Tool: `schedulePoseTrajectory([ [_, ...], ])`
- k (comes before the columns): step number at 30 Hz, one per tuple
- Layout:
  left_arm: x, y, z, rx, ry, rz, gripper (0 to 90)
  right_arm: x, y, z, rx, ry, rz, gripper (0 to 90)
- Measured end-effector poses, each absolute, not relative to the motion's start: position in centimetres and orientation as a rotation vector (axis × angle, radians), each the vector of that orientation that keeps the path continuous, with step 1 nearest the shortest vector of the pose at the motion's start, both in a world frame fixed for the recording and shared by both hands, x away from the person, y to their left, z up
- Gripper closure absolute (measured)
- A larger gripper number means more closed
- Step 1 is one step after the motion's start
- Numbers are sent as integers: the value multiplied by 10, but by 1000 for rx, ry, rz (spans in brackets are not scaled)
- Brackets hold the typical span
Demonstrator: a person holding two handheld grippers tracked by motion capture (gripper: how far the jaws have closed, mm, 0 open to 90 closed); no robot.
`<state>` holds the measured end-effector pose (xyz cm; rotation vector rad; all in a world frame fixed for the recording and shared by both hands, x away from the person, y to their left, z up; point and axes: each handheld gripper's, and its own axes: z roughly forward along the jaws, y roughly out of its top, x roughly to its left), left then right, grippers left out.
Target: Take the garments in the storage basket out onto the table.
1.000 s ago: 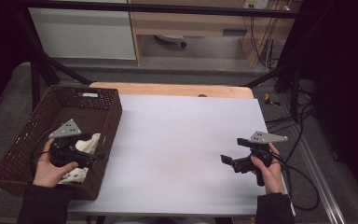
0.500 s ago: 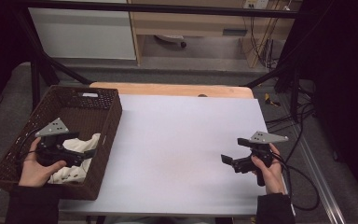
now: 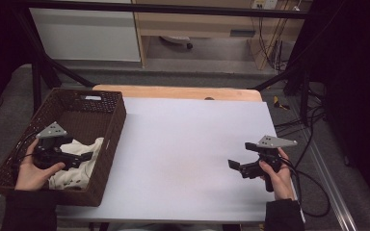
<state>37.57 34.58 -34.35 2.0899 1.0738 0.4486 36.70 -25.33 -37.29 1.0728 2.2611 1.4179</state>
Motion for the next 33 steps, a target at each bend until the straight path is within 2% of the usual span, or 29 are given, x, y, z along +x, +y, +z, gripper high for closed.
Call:
schedulePoseTrajectory([
  [10, 383, 350, -358, 2153, 1149, 495, 36, 367, -253, -374, 1072, 2265, 1414, 4],
  [33, 395, 351, -389, 2267, 1256, 451, 67, 368, -252, -375, 1077, 2270, 1408, 4],
])
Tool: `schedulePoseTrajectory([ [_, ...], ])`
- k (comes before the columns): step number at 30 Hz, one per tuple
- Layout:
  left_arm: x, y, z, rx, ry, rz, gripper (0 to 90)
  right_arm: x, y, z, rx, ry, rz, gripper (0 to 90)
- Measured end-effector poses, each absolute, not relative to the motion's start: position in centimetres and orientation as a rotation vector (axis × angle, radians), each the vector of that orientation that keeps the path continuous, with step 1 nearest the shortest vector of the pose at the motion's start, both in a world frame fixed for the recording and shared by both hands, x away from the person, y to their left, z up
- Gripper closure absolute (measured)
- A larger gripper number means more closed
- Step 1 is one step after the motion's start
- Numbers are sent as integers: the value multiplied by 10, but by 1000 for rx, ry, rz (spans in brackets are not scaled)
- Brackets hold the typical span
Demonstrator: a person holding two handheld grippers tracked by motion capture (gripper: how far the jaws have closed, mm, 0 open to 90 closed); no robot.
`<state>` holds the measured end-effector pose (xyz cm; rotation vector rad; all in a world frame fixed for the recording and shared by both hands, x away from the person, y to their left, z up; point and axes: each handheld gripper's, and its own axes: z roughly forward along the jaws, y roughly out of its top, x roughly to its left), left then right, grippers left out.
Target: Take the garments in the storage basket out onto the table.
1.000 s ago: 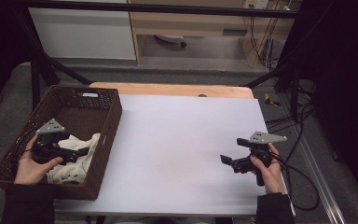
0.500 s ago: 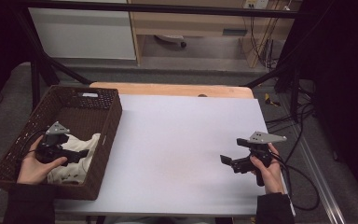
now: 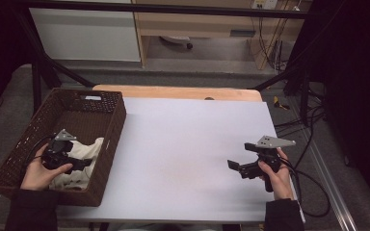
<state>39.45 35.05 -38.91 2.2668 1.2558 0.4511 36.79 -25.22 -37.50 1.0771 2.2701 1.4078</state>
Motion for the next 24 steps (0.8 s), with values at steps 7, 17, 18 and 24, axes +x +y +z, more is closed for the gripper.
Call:
schedulePoseTrajectory([
  [7, 397, 349, -397, 2335, 1288, 429, 95, 368, -253, -375, 1078, 2267, 1408, 4],
  [17, 399, 348, -403, 2381, 1312, 415, 170, 368, -252, -376, 1083, 2272, 1407, 4],
  [18, 399, 348, -404, 2386, 1318, 417, 177, 368, -252, -376, 1083, 2271, 1408, 4],
  [24, 400, 347, -407, 2415, 1345, 400, 270, 369, -253, -377, 1083, 2271, 1407, 4],
])
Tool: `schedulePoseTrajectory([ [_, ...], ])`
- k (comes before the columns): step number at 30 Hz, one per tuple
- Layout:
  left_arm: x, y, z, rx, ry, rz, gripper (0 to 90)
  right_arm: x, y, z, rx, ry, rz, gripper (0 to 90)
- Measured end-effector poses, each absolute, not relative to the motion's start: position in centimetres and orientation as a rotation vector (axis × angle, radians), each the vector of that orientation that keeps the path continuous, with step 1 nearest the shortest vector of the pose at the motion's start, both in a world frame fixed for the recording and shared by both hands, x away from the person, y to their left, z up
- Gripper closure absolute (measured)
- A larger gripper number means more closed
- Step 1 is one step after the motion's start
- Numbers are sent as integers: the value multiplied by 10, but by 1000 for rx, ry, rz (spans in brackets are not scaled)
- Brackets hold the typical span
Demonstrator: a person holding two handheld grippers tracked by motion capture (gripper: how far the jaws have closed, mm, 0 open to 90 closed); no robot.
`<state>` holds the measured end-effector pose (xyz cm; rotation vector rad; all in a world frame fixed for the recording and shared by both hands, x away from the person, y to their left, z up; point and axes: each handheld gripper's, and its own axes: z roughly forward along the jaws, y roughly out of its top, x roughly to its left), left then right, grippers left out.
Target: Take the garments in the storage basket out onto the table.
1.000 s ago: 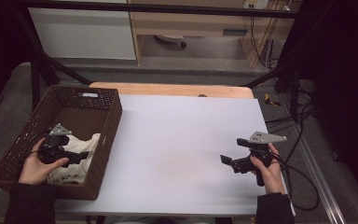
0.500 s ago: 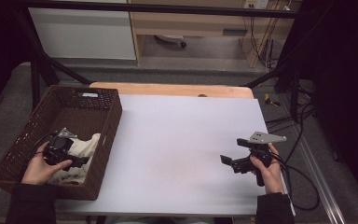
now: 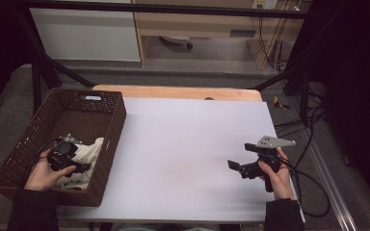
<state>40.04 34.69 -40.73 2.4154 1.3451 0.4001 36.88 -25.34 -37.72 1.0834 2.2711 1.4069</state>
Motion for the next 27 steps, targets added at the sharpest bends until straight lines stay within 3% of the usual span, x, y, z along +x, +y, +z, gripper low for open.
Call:
schedulePoseTrajectory([
  [27, 398, 339, -412, 2516, 1285, 293, 737, 369, -254, -378, 1089, 2276, 1396, 5],
])
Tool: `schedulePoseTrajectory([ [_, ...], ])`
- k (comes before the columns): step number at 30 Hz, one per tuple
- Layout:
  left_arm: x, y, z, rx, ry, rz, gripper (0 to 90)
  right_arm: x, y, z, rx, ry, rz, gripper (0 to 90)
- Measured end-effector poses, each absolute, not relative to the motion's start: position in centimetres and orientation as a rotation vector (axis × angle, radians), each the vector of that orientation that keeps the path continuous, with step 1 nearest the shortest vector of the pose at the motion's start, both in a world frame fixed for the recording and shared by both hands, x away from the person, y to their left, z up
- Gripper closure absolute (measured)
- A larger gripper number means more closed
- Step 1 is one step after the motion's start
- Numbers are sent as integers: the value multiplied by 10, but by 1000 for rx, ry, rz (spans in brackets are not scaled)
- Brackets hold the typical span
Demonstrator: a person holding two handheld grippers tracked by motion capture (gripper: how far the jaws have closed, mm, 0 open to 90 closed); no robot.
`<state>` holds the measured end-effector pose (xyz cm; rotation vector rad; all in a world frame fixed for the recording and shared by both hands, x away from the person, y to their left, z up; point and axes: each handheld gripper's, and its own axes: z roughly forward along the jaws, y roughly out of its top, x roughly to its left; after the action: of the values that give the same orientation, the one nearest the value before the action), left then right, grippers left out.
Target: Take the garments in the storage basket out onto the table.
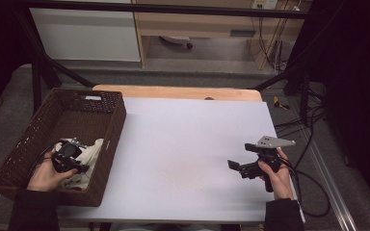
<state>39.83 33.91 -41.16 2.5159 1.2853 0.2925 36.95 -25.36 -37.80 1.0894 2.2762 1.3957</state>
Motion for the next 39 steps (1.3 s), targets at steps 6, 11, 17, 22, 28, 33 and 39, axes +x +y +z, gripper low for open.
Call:
schedulePoseTrajectory([
  [6, 398, 339, -410, 2525, 1259, 285, 822, 370, -253, -378, 1088, 2276, 1394, 5],
  [11, 397, 339, -408, 2522, 1246, 296, 851, 369, -253, -378, 1090, 2278, 1391, 5],
  [17, 398, 339, -402, 2514, 1235, 312, 855, 369, -253, -378, 1089, 2278, 1393, 5],
  [22, 399, 341, -396, 2471, 1246, 308, 855, 369, -253, -378, 1089, 2278, 1393, 5],
  [28, 401, 344, -389, 2430, 1266, 283, 856, 369, -253, -378, 1089, 2278, 1393, 5],
  [33, 400, 346, -383, 2381, 1282, 288, 856, 369, -254, -378, 1085, 2277, 1395, 5],
  [39, 398, 348, -373, 2326, 1290, 301, 857, 370, -253, -378, 1087, 2276, 1395, 5],
])
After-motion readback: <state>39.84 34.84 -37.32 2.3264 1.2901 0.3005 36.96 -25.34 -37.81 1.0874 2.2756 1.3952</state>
